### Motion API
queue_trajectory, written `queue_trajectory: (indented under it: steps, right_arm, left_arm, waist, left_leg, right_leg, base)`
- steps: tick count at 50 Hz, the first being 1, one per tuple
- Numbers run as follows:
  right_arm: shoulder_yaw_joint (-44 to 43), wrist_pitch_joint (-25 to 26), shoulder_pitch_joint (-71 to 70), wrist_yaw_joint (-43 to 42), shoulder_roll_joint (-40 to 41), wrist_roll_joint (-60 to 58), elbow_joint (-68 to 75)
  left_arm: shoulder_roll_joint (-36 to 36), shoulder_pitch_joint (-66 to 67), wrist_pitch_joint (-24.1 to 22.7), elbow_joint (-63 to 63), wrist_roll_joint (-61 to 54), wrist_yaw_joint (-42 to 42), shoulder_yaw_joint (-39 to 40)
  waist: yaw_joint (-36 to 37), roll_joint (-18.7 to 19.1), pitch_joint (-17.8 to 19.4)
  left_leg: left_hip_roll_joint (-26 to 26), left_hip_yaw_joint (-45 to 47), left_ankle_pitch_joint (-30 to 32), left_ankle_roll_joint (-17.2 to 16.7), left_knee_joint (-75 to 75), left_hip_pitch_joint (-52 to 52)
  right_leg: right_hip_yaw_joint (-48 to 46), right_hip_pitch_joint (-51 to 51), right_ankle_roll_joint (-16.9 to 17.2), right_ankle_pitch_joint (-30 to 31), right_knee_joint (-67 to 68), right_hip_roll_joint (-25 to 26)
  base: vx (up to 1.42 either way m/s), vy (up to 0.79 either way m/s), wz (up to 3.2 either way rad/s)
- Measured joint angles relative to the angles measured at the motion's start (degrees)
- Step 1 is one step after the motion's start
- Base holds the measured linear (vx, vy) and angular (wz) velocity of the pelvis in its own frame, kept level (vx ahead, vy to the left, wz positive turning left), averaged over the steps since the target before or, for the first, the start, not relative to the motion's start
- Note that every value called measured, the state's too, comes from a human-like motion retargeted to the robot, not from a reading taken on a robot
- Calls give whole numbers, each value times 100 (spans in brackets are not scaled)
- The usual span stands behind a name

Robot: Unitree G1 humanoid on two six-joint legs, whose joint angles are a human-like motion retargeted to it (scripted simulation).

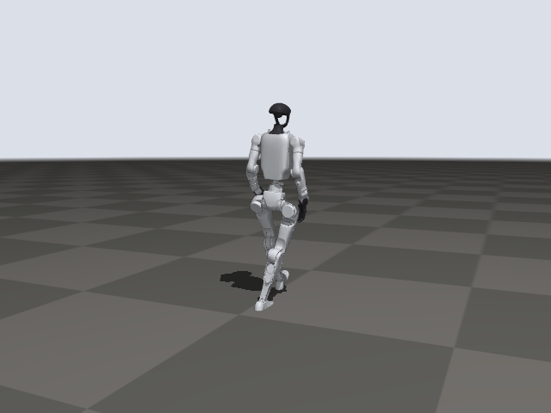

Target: Walk run

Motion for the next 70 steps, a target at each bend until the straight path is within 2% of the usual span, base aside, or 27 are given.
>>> queue_trajectory:
  steps: [4,7,10,12,14,17,20,22,25,27,30,32,35,38,39,40,41,42,47,53,55,58,61,63,66,68,70]
  right_arm:
    - [-107,220,75,329,188,70,261]
    - [-238,343,204,231,354,519,388]
    - [-225,204,296,81,400,985,374]
    - [-129,177,231,44,337,945,317]
    - [-63,181,163,24,327,766,156]
    - [-181,140,103,-333,318,580,-165]
    - [-247,-256,146,-1046,254,837,-535]
    - [-247,-636,190,-1310,163,988,-746]
    - [-246,-819,227,-1358,83,957,-878]
    - [-236,-625,165,-1065,115,793,-807]
    - [-221,1,145,-617,238,617,-645]
    - [-296,154,157,-253,355,745,-645]
    - [-511,96,186,-215,448,1219,-743]
    - [-500,-175,270,-363,424,1621,-690]
    - [-479,-155,236,-337,369,1621,-634]
    - [-450,-94,184,-284,307,1565,-569]
    - [-436,32,115,-162,228,1387,-493]
    - [-422,148,55,-12,161,1204,-412]
    - [-326,202,-17,591,51,780,-92]
    - [-183,-138,151,171,20,616,-5]
    - [-310,-67,135,394,87,541,117]
    - [-468,116,109,882,202,606,314]
    - [-482,141,146,918,275,648,411]
    - [-380,116,210,708,286,624,428]
    - [-241,109,220,409,312,635,455]
    - [-100,115,118,302,272,632,426]
    - [47,117,-23,281,230,485,301]
  left_arm:
    - [-206,-90,171,243,-633,-411,314]
    - [-195,-156,243,212,-1076,-652,478]
    - [-154,-104,359,161,-1244,-679,468]
    - [-42,-116,584,226,-1062,-814,393]
    - [148,-182,900,298,-719,-1023,294]
    - [245,-359,1165,509,-227,-1624,153]
    - [284,-329,893,553,-245,-1466,-156]
    - [288,-224,521,517,-263,-1035,-340]
    - [239,-160,188,514,-41,-678,-397]
    - [173,-252,354,655,185,-872,-273]
    - [75,-339,981,851,347,-1447,-94]
    - [6,-261,1301,920,289,-1572,1]
    - [-115,-49,1334,1038,-135,-1256,91]
    - [-206,96,1231,1126,-814,-1099,131]
    - [-219,88,1227,1119,-920,-1141,132]
    - [-217,62,1240,1100,-992,-1201,135]
    - [-207,-5,1258,1027,-947,-1239,126]
    - [-182,-56,1263,937,-893,-1254,120]
    - [-60,-97,731,340,-1027,-719,147]
    - [28,-47,118,-83,-1291,-280,105]
    - [-42,-97,256,-30,-1085,-335,113]
    - [-248,-132,764,172,-712,-427,217]
    - [-343,-199,948,202,-924,-650,420]
    - [-373,-225,829,221,-1332,-645,551]
    - [-381,-209,737,302,-1919,-630,614]
    - [-301,-240,976,374,-2017,-803,616]
    - [-161,-277,1349,404,-1854,-1015,586]
  waist:
    - [42,-161,-132]
    - [481,-209,-249]
    - [376,-270,-270]
    - [76,-482,-168]
    - [111,-28,-184]
    - [13,285,-130]
    - [-580,427,-48]
    - [-899,414,-43]
    - [-1319,363,14]
    - [-1521,357,76]
    - [-1548,450,23]
    - [-1547,504,-116]
    - [-1787,564,-349]
    - [-1660,510,-375]
    - [-1562,544,-255]
    - [-1432,612,-103]
    - [-1457,365,-199]
    - [-1452,160,-273]
    - [-861,-207,-189]
    - [-4,-138,64]
    - [123,-50,153]
    - [51,-45,122]
    - [122,-91,-3]
    - [434,-188,-141]
    - [586,-323,-266]
    - [269,-599,-150]
    - [312,-381,-134]
  left_leg:
    - [-72,105,-174,-59,-65,226]
    - [231,534,270,10,369,425]
    - [-12,-871,158,30,875,648]
    - [-259,-442,-232,126,1186,995]
    - [493,93,-313,51,908,1418]
    - [527,-166,-489,-2,613,1929]
    - [488,-214,-583,-62,383,2409]
    - [297,-338,-739,-44,264,2761]
    - [116,-470,-1035,-84,205,3322]
    - [119,-593,-1183,-218,213,3659]
    - [278,-603,-1142,-566,322,4013]
    - [390,-658,-637,-954,545,4116]
    - [594,-1087,1069,-1724,1229,4109]
    - [604,-1295,2873,-2347,3055,3508]
    - [749,-1296,3068,-2359,4009,3175]
    - [954,-1285,3156,-2321,5049,2813]
    - [716,-1131,3041,-2059,5059,2581]
    - [541,-972,2836,-1837,5086,2351]
    - [436,-247,1316,-1191,4821,1146]
    - [336,235,608,-551,1822,386]
    - [253,610,400,-176,757,315]
    - [-251,272,-124,-394,-394,302]
    - [-228,268,55,-86,-111,393]
    - [-21,674,435,126,255,451]
    - [-104,-669,267,134,823,523]
    - [-521,-791,-206,166,1274,801]
    - [85,140,-304,186,1122,1245]
  right_leg:
    - [-322,422,233,651,299,-32]
    - [-591,551,558,2402,896,-199]
    - [-577,-66,979,3896,2941,-350]
    - [-1268,-661,819,3896,4858,-1151]
    - [-1088,-1157,975,3780,4593,-495]
    - [-702,-2038,1291,3003,4216,76]
    - [-690,-2780,1737,2042,3473,-216]
    - [-796,-3075,1907,1811,2581,-726]
    - [-1087,-3368,1737,1617,1184,-1455]
    - [-741,-3598,1594,1335,346,-1519]
    - [-557,-3738,2038,1124,-507,-1537]
    - [-886,-3715,1500,1265,-49,-1527]
    - [-1332,-3501,1329,1717,453,-1623]
    - [316,-3139,1007,1251,976,-1038]
    - [-35,-2894,882,1107,1018,-937]
    - [-776,-2604,756,1011,1019,-895]
    - [-829,-2413,770,1027,834,-1179]
    - [-791,-2236,766,1006,695,-1337]
    - [-224,-1445,599,804,276,-937]
    - [-8,-546,217,368,8,-183]
    - [-71,-226,130,175,-21,-7]
    - [-281,156,63,56,54,101]
    - [-424,403,273,651,361,117]
    - [-598,516,556,1735,714,-54]
    - [-487,131,1285,3612,2204,-250]
    - [-340,-604,1659,3896,4403,-519]
    - [-367,-1109,1669,3896,5062,-416]
  base:
    - [112,-15,-14]
    - [132,-13,-117]
    - [146,-7,-19]
    - [138,-9,19]
    - [94,-12,-43]
    - [93,-10,6]
    - [104,-10,118]
    - [121,-18,99]
    - [96,-17,82]
    - [118,-36,57]
    - [107,-42,18]
    - [133,-64,30]
    - [129,-69,78]
    - [118,-65,-2]
    - [112,-54,-63]
    - [109,-54,-53]
    - [102,-52,-26]
    - [96,-48,-7]
    - [89,-35,-97]
    - [100,-27,-123]
    - [92,-16,-40]
    - [113,-18,11]
    - [121,-18,-32]
    - [129,-18,-141]
    - [140,-12,-92]
    - [135,-13,46]
    - [103,-8,-43]
